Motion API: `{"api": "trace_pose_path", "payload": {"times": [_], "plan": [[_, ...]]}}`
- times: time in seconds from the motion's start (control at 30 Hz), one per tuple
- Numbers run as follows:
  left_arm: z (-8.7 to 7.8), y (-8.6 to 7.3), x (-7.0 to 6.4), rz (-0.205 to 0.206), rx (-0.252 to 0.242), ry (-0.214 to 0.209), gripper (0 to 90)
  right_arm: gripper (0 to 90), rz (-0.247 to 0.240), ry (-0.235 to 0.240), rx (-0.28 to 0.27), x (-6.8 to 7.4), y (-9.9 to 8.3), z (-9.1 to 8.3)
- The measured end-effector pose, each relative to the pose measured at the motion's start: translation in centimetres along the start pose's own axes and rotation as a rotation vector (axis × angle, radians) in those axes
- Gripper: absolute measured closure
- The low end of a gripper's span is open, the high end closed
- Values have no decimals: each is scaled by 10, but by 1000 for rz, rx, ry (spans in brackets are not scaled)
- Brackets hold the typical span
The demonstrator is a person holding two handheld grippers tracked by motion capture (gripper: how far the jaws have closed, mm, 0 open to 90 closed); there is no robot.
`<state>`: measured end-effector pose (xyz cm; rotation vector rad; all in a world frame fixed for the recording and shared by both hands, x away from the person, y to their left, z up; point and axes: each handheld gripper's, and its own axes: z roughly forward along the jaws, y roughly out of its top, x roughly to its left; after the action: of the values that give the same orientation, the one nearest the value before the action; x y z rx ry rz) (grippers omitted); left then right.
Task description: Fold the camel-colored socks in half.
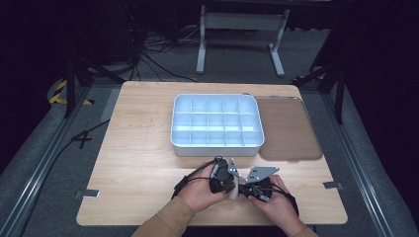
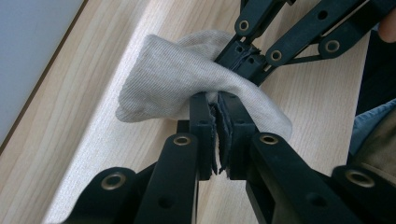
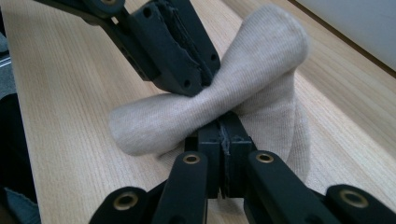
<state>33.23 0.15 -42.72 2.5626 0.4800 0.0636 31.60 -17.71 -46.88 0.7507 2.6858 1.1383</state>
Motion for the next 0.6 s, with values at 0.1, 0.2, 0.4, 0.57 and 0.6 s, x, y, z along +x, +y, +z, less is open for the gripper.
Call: {"api": "trace_pose_path", "payload": {"times": [0.1, 0.2, 0.4, 0.57, 0.6], "plan": [[0, -1, 0, -10, 2, 0, 844, 888, -6, -5, -1, 1, 0, 0], [-1, -1, 1, -13, -3, -1, 841, 877, -14, -9, 4, 2, 1, -1], [-3, -3, 4, -34, -5, 4, 820, 837, -12, -35, 26, 2, 5, -16], [-3, -3, 4, -38, -6, -1, 821, 841, 16, -80, 35, -8, 5, -40], [-3, -3, 4, -39, -5, -1, 822, 843, 27, -93, 48, -11, 4, -44]]}}
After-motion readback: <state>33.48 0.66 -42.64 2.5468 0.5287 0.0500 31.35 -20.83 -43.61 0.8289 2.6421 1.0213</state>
